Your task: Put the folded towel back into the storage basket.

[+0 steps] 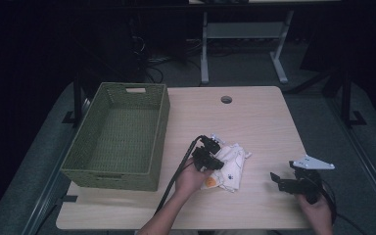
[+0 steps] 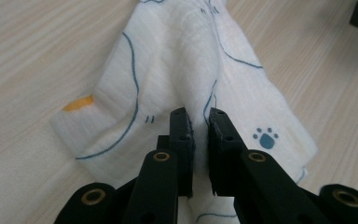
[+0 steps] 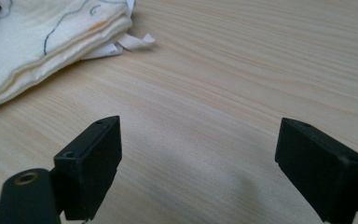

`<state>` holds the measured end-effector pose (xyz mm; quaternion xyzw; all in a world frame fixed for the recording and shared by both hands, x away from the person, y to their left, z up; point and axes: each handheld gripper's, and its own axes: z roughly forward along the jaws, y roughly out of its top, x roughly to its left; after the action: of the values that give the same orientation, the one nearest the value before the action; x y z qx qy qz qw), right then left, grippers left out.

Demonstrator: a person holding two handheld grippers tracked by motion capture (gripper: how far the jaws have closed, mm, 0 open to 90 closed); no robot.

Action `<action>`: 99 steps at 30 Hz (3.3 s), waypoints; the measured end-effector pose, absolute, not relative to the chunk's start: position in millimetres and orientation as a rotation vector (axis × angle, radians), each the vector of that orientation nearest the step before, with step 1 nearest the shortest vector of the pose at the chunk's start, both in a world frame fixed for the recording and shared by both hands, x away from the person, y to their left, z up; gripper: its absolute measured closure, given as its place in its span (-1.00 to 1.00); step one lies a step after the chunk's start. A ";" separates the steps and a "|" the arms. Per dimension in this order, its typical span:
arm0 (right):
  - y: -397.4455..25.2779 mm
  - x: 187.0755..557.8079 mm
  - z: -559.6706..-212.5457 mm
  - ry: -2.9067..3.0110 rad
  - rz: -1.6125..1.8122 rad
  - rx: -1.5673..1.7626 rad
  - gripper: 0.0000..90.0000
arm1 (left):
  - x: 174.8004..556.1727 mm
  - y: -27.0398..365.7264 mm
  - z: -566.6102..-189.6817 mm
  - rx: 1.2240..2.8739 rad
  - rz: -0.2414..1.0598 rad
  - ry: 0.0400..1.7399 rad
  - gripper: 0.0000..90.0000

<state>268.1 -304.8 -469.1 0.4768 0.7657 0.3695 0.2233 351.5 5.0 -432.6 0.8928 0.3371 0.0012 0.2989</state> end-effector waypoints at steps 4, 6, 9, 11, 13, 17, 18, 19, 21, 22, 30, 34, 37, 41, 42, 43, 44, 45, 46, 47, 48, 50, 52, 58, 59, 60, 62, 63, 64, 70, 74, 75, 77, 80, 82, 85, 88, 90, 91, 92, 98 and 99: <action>-304.9 267.8 -468.9 2.112 1.017 1.314 -0.68 | 348.9 7.0 -426.4 2.376 0.016 0.873 0.83; -305.2 267.9 -468.9 2.111 1.018 1.315 -0.68 | 346.8 7.9 -422.4 2.381 0.024 0.864 0.83; -304.6 267.7 -469.1 2.113 1.016 1.322 -0.68 | 344.9 11.8 -415.3 2.364 0.042 0.856 0.83; -303.8 267.4 -469.2 2.115 1.010 1.319 -0.68 | 345.4 16.0 -410.6 2.349 0.032 0.856 0.83; -303.9 267.7 -469.2 2.115 1.009 1.305 -0.68 | 345.0 19.8 -406.0 2.331 0.022 0.862 0.83; -304.0 267.9 -469.4 2.114 1.008 1.314 -0.68 | 343.8 28.4 -396.7 2.277 -0.025 0.877 0.83; -304.0 267.8 -469.4 2.113 1.008 1.316 -0.68 | 343.5 30.8 -393.9 2.280 -0.027 0.867 0.83; -304.0 267.8 -469.4 2.113 1.007 1.316 -0.68 | 342.5 32.2 -391.2 2.273 -0.030 0.868 0.83; -303.8 267.5 -469.4 2.115 1.003 1.315 -0.68 | 341.3 35.6 -386.1 2.270 -0.044 0.862 0.83; -303.4 267.1 -469.4 2.116 1.003 1.315 -0.68 | 340.3 36.7 -383.8 2.255 -0.060 0.870 0.83; -303.1 266.5 -469.1 2.114 1.004 1.324 -0.68 | 339.0 54.9 -364.6 2.218 -0.082 0.871 0.82; -303.3 266.3 -469.1 2.114 1.005 1.323 -0.68 | 341.4 65.2 -357.5 2.205 -0.074 0.887 0.82; -303.4 266.6 -469.1 2.113 1.002 1.325 -0.68 | 342.3 72.8 -350.1 2.189 -0.066 0.897 0.82; -304.1 267.0 -469.5 2.117 1.001 1.324 -0.68 | 342.5 80.0 -341.4 2.184 -0.063 0.892 0.82; -303.9 266.6 -469.5 2.113 1.002 1.329 -0.68 | 342.6 81.4 -339.6 2.182 -0.065 0.892 0.82; -303.9 266.3 -469.4 2.112 1.002 1.330 -0.68 | 342.8 82.4 -338.3 2.180 -0.065 0.893 0.82; -304.0 266.2 -469.6 2.111 1.002 1.328 -0.68 | 342.8 84.2 -335.8 2.178 -0.063 0.893 0.82; -304.1 266.0 -469.7 2.110 1.002 1.327 -0.68 | 343.2 85.8 -334.0 2.175 -0.062 0.892 0.82; -304.2 266.0 -469.8 2.110 1.002 1.327 -0.68 | 343.1 86.8 -332.5 2.173 -0.060 0.895 0.82; -304.2 266.1 -469.8 2.110 1.002 1.328 -0.68 | 343.6 88.8 -330.5 2.177 -0.054 0.892 0.82; -304.2 266.2 -469.8 2.111 1.001 1.328 -0.68 | 343.8 90.7 -328.6 2.171 -0.054 0.896 0.82; -304.0 266.3 -469.9 2.112 0.998 1.326 -0.68 | 344.5 96.9 -324.1 2.159 -0.057 0.898 0.82; -303.4 266.0 -470.0 2.114 0.997 1.329 -0.68 | 344.7 101.1 -321.0 2.155 -0.056 0.899 0.82; -302.5 266.2 -470.4 2.116 0.996 1.320 -0.68 | 347.4 114.6 -314.8 2.124 -0.074 0.915 0.82; -302.4 266.3 -470.4 2.116 0.995 1.321 -0.68 | 348.1 117.5 -313.7 2.120 -0.079 0.915 0.82; -302.4 266.5 -470.4 2.118 0.993 1.320 -0.68 | 348.6 120.3 -312.7 2.115 -0.082 0.917 0.82; -302.3 266.6 -470.6 2.119 0.991 1.319 -0.68 | 348.8 124.3 -309.9 2.109 -0.087 0.919 0.82; -302.1 266.5 -470.7 2.119 0.990 1.319 -0.68 | 348.4 125.6 -308.6 2.105 -0.087 0.923 0.82; -301.8 266.4 -470.7 2.120 0.988 1.321 -0.68 | 348.1 127.1 -307.0 2.103 -0.088 0.924 0.82; -301.7 267.0 -471.0 2.124 0.983 1.317 -0.68 | 346.9 136.9 -297.0 2.100 -0.070 0.926 0.82; -301.5 266.6 -470.9 2.124 0.982 1.317 -0.68 | 345.3 141.8 -290.5 2.097 -0.055 0.933 0.82; -301.4 266.6 -470.9 2.123 0.981 1.317 -0.68 | 344.9 142.9 -289.0 2.099 -0.053 0.933 0.82; -301.3 267.1 -471.2 2.125 0.978 1.319 -0.68 | 344.3 145.1 -286.9 2.091 -0.051 0.936 0.82; -301.9 267.2 -471.1 2.124 0.979 1.318 -0.68 | 344.3 149.8 -283.0 2.086 -0.046 0.941 0.82; -302.0 267.0 -471.0 2.123 0.980 1.320 -0.68 | 344.6 151.1 -282.0 2.089 -0.046 0.941 0.82; -302.0 266.7 -470.8 2.121 0.978 1.321 -0.68 | 344.4 154.2 -279.2 2.077 -0.044 0.947 0.82; -302.0 267.5 -471.1 2.125 0.976 1.320 -0.68 | 344.3 157.3 -276.7 2.071 -0.043 0.950 0.82; -301.7 267.5 -471.2 2.126 0.974 1.320 -0.68 | 344.8 160.1 -275.1 2.076 -0.038 0.951 0.82; -301.7 267.3 -471.1 2.126 0.973 1.320 -0.68 | 344.9 161.3 -274.4 2.071 -0.038 0.956 0.82; -302.1 267.0 -470.9 2.124 0.975 1.318 -0.68 | 345.3 163.3 -273.6 2.071 -0.039 0.959 0.82; -302.6 267.0 -470.7 2.124 0.976 1.324 -0.68 | 346.2 179.4 -269.5 2.057 -0.029 0.989 0.82; -302.4 267.0 -470.7 2.123 0.974 1.324 -0.68 | 346.3 182.0 -269.1 2.056 -0.028 0.992 0.82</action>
<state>267.0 -302.4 -470.7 0.4803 0.7703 0.3532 0.2263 346.3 182.0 -269.1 0.8190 0.3949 -0.0112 0.4161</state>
